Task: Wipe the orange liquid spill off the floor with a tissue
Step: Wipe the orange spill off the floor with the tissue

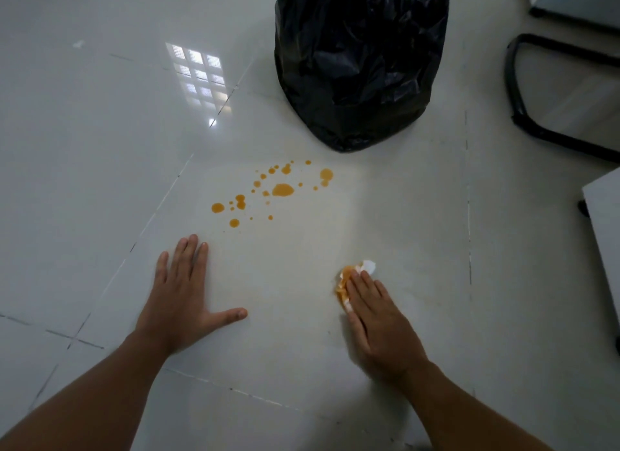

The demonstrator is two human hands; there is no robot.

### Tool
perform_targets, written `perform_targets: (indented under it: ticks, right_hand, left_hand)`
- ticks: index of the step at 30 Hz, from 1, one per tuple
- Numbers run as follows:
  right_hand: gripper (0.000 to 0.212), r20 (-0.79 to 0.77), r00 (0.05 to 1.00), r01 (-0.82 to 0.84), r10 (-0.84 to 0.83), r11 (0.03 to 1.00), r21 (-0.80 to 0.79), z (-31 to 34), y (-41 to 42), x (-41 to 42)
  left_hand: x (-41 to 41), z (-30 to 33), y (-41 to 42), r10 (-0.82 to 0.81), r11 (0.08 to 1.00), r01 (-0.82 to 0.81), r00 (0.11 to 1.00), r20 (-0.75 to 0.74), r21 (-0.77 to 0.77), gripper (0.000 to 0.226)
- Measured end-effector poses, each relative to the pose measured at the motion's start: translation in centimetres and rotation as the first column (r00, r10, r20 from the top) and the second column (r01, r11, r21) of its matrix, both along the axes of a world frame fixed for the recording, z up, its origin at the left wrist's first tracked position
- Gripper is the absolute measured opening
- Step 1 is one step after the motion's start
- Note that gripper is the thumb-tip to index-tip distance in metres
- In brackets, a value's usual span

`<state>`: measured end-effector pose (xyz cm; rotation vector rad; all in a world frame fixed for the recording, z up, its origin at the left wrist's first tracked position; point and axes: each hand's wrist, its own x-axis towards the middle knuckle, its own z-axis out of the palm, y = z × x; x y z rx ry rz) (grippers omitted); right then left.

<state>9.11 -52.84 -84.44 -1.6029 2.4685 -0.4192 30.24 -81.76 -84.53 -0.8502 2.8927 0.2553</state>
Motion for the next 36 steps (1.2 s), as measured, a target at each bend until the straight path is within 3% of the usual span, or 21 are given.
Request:
perform_targets:
  ticks: [5,12,17,22,25,28,32,36]
  right_hand:
    - [0.060,-0.062,0.998,-0.007,0.015,0.992,0.127,-0.1,-5.3,0.6]
    - [0.073,0.006,0.981,0.188,-0.195,0.952,0.241,1.0,-9.8,-2.8]
    - [0.075,0.111,0.961,0.225,-0.253,0.950,0.216,0.8,-11.8,-3.2]
    - [0.064,0.075,0.972,0.199,-0.222,0.951,0.237,1.3,-13.6,-6.9]
    - [0.059,0.164,0.961,0.196,-0.220,0.969,0.150,1.6,-14.4,-8.9]
    - [0.060,0.182,0.930,0.315,-0.318,0.948,0.049,1.9,-14.8,-8.5]
    - [0.065,0.141,0.908,0.372,-0.395,0.914,0.163,1.7,-16.3,-6.9]
    - [0.066,0.099,0.931,0.328,-0.350,0.926,0.189,1.5,-17.7,-9.0]
  left_hand:
    - [-0.1,0.2,0.2,0.003,1.000,-0.003,1.000,0.003,0.014,0.135]
    - [0.6,0.8,-2.2,0.021,0.999,-0.018,0.997,-0.070,0.042,0.129]
    - [-0.7,0.9,-4.8,0.003,1.000,-0.003,1.000,-0.022,0.010,0.138]
    - [-2.5,-0.1,-5.5,0.184,0.983,-0.183,0.981,-0.066,0.018,0.135]
    - [-2.6,-0.8,-5.7,0.178,0.984,-0.179,0.979,-0.097,-0.006,0.132]
    - [-2.7,-0.8,-5.7,0.164,0.986,-0.167,0.979,-0.118,-0.017,0.126]
    - [-2.9,-0.9,-5.5,0.158,0.986,-0.163,0.982,-0.103,-0.042,0.122]
    - [-3.0,-0.7,-5.6,0.157,0.985,-0.163,0.984,-0.089,-0.057,0.122]
